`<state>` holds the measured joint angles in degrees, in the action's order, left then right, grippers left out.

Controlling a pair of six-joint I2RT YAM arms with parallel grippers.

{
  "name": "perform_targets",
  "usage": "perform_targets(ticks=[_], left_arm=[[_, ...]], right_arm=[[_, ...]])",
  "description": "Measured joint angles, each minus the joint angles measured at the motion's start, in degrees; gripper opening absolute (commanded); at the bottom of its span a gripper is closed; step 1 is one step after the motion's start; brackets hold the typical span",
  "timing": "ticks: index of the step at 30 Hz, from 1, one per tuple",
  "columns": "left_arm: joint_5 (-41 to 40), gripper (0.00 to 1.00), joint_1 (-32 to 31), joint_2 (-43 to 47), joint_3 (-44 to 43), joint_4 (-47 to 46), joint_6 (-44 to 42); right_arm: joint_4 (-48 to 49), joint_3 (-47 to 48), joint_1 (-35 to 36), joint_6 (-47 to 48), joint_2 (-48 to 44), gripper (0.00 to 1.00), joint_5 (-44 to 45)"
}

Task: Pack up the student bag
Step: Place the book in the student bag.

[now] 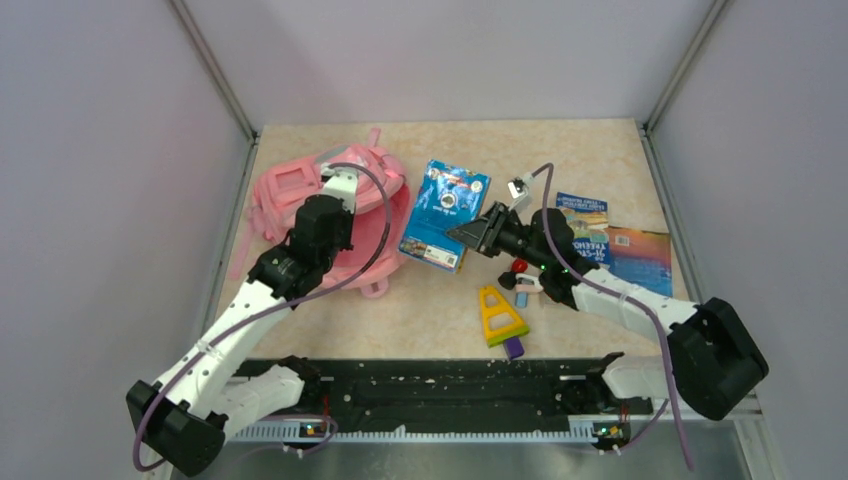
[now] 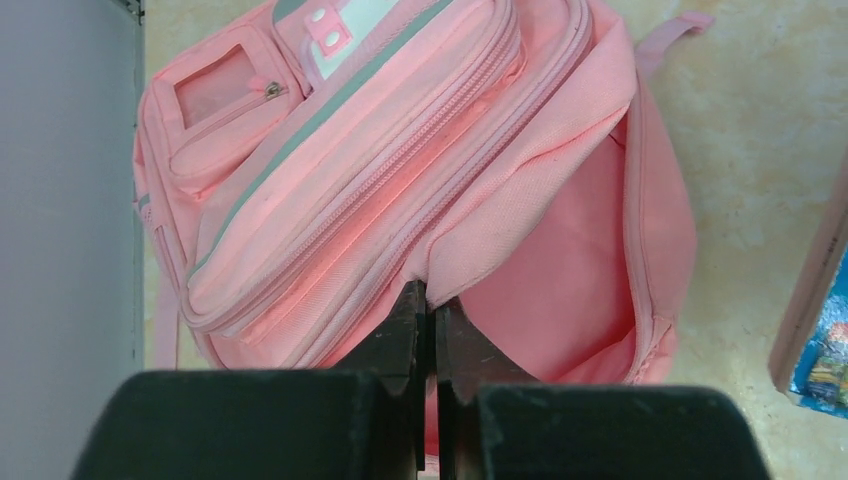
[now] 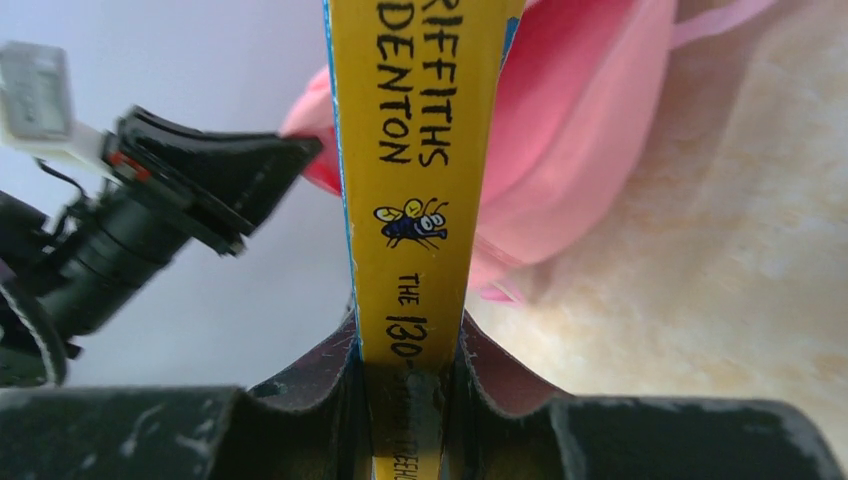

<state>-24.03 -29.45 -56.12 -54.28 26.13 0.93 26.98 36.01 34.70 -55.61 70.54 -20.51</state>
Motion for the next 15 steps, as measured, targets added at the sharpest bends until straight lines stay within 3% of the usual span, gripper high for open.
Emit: perform_targets(ticks=[9,15], left_arm=[[3.04,0.00,0.02,0.28,1.20,-0.52,0.13],[3.72,0.00,0.04,0.48,1.40,-0.98,0.59]], right_arm=[[22.16,0.02,5.57,-12.07,13.97,0.00,7.54],[28.59,0.02,8.31,-17.84,24.81,0.00,7.82]])
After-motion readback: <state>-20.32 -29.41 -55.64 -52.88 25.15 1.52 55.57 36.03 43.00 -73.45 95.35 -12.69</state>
